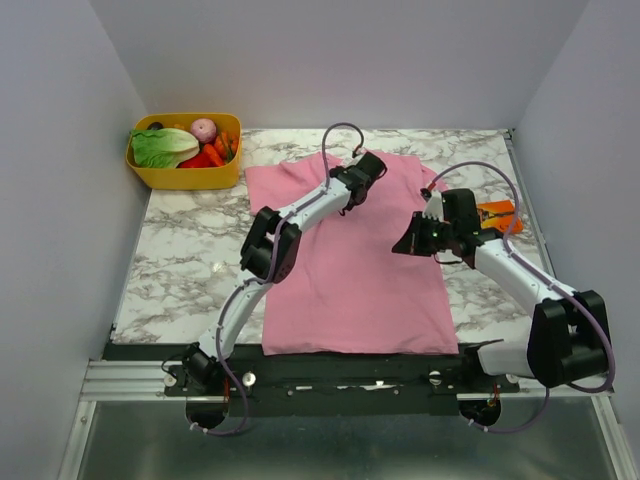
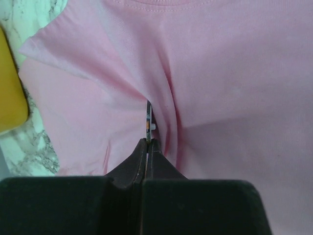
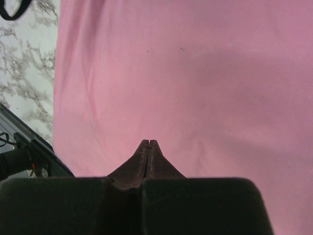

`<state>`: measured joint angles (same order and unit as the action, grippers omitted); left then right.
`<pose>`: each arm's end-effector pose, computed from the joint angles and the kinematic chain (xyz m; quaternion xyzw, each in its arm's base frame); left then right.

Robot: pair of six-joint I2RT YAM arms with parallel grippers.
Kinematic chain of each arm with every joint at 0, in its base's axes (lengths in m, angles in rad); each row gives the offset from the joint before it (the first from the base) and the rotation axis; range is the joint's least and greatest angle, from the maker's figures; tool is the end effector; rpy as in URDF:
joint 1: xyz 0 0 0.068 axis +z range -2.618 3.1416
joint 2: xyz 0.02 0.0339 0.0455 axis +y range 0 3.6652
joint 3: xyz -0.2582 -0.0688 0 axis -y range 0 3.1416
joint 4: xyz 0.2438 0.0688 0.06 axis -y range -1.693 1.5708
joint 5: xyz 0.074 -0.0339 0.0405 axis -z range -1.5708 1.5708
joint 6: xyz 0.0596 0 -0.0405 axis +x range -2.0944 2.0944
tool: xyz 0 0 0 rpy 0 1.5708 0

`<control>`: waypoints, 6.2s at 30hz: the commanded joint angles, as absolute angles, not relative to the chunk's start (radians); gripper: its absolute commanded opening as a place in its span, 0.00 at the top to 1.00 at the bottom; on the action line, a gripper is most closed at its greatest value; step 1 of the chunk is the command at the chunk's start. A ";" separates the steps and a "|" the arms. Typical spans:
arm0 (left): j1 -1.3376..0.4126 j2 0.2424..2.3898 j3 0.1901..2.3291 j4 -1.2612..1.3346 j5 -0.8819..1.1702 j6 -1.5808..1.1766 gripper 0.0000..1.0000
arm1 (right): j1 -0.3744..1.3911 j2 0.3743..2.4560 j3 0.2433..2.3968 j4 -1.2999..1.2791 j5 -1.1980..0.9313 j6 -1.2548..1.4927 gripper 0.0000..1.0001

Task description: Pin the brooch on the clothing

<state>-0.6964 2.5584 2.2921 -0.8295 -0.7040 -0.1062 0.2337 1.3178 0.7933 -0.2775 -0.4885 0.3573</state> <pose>0.4399 -0.3175 0.1432 0.1877 0.8965 0.2222 0.3342 0.2703 0.0931 0.2023 -0.0350 0.9034 0.3204 0.2828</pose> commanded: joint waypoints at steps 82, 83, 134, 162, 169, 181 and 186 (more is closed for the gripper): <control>-0.305 1.967 1.365 0.337 0.520 -0.522 1.00 | 0.399 2.169 1.583 0.087 -0.561 0.420 0.40; -0.305 1.968 1.365 0.339 0.523 -0.523 1.00 | 0.399 2.175 1.586 0.086 -0.558 0.422 0.43; -0.322 1.983 1.407 0.440 0.678 -0.647 1.00 | 0.443 2.221 1.701 -0.169 -0.425 0.324 0.82; -0.288 2.029 1.416 0.325 0.865 -0.361 1.00 | 0.236 1.885 1.344 0.255 -0.931 0.216 0.04; -0.287 2.016 1.413 0.316 0.977 -0.276 1.00 | 0.238 1.930 1.356 0.357 -1.023 0.248 0.10; -0.279 2.016 1.468 0.155 1.048 -0.126 1.00 | 0.236 2.014 1.503 0.203 -1.118 0.186 0.19; -0.278 2.010 1.476 0.147 1.072 -0.121 1.00 | 0.238 2.033 1.520 0.175 -1.138 0.180 0.21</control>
<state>-0.2832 2.0174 1.4479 0.1806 1.0103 -0.1600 0.2367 2.0064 1.4895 0.2310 -1.0859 0.2104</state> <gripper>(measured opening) 0.008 0.798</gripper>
